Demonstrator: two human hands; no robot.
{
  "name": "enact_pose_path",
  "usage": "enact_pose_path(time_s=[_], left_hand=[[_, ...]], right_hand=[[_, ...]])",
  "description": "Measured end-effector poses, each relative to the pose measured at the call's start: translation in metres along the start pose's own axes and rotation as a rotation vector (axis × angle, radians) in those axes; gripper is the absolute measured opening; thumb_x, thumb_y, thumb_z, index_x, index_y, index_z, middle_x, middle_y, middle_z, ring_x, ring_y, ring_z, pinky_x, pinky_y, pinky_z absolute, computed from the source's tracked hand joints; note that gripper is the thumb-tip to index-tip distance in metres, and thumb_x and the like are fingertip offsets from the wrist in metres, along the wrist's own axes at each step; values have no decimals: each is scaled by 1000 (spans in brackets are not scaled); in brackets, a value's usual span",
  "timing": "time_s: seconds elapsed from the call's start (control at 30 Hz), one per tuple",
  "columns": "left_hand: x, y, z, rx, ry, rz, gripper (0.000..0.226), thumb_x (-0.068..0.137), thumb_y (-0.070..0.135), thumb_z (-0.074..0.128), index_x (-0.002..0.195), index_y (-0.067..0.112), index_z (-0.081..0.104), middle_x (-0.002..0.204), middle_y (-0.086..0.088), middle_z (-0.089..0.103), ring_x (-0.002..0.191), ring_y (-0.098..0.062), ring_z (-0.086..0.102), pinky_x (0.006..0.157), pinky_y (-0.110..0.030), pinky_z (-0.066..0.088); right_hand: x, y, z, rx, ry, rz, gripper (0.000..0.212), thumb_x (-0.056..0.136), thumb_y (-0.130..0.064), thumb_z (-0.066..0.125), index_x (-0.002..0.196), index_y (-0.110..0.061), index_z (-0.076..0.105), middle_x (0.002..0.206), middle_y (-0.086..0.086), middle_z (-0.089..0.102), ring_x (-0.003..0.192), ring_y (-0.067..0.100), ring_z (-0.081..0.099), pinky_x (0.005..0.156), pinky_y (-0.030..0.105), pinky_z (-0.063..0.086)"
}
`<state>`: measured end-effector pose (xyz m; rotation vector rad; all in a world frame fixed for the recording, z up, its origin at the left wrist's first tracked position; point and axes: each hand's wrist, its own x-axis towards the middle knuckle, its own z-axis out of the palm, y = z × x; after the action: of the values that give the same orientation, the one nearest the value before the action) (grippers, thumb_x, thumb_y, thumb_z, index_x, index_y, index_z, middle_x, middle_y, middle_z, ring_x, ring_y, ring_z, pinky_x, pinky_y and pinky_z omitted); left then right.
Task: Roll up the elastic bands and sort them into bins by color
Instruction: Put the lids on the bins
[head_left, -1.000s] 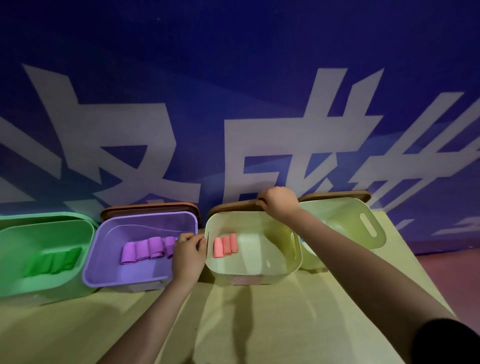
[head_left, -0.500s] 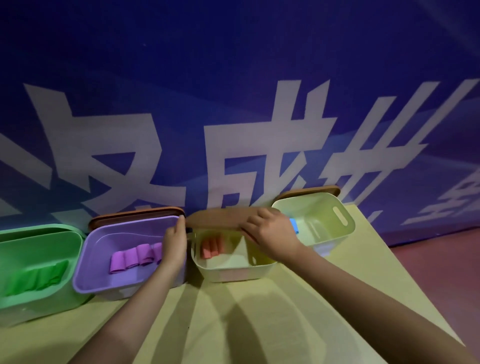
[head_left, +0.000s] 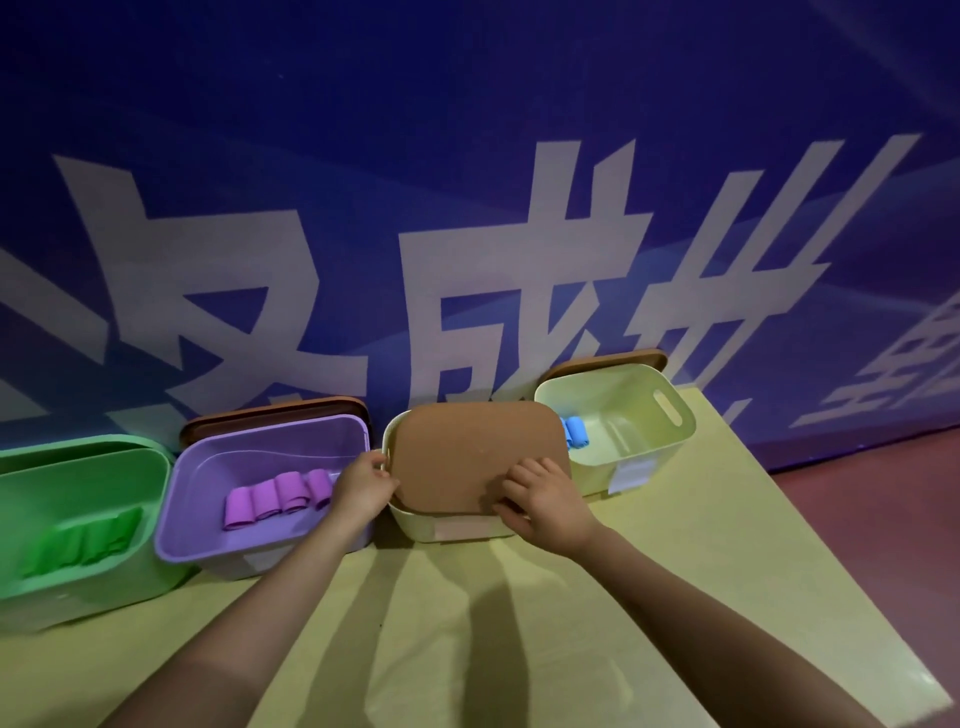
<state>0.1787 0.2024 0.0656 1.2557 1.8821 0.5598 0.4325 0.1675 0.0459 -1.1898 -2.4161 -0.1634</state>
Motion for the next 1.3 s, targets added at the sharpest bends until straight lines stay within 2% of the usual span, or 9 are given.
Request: enact_pose_path(time_s=[0.1,0.2,0.27,0.43,0.57,0.73,0.87,0.97,1.3], left_hand=[[-2,-5,1,77,3,35,33,86,10,57,119,8,62,97,-9,67,92,-24,60,70,-27,38],[-6,-3,3,187,24,68,18,85,12,52,91,8,68,91,-16,67,88,-33,61,67,-34,44],[-6,-3,5,226,41,71,18,85,16,51,70,11,60,82,-14,62,84,-35,61,64,-33,44],[-2,-7,8,202,67,54,23,88,23,52,69,16,63,85,-12,64,84,-32,61,71,-32,47],[-3,-6,9,226,80,58,28,90,25,51,64,16,58,82,-13,63,79,-30,60,70,-33,47],[-5,-12,1,280,106,86,23,94,24,49,83,10,63,94,-15,62,85,-31,60,77,-38,52],[-6,-11,-2,299,149,132,23,95,16,47,104,8,67,105,-18,63,91,-32,59,75,-34,48],[-8,-12,-1,286,162,165,35,94,8,44,125,13,60,109,-16,61,92,-30,59,79,-36,51],[0,2,6,420,244,156,26,97,19,46,117,9,59,107,-13,58,92,-26,59,78,-35,50]], right_hand=[[2,6,-1,57,-5,306,22,87,-38,54,87,-19,65,87,-2,58,81,23,54,69,35,43],[10,8,-4,93,-9,752,32,89,-39,52,102,-13,65,108,8,60,102,30,51,82,40,43],[19,4,-5,98,-83,882,38,90,-37,56,118,-10,59,125,13,54,117,32,44,92,41,40],[28,1,-5,178,-126,974,58,90,-34,58,140,-13,38,145,18,32,132,35,29,107,41,31],[26,11,-4,287,-92,995,48,85,-33,62,128,-14,51,123,13,51,113,33,49,96,41,43],[29,14,-5,366,-58,921,42,84,-24,66,123,-13,57,116,9,55,107,26,52,86,29,41],[36,14,4,298,-103,926,47,86,-33,64,128,-16,52,126,11,50,117,27,44,97,34,40],[34,10,10,165,-140,885,47,90,-39,58,130,-16,50,132,12,46,122,28,39,101,35,36],[29,2,22,106,-115,829,45,96,-34,48,137,-15,43,144,19,34,129,33,32,105,37,34]])
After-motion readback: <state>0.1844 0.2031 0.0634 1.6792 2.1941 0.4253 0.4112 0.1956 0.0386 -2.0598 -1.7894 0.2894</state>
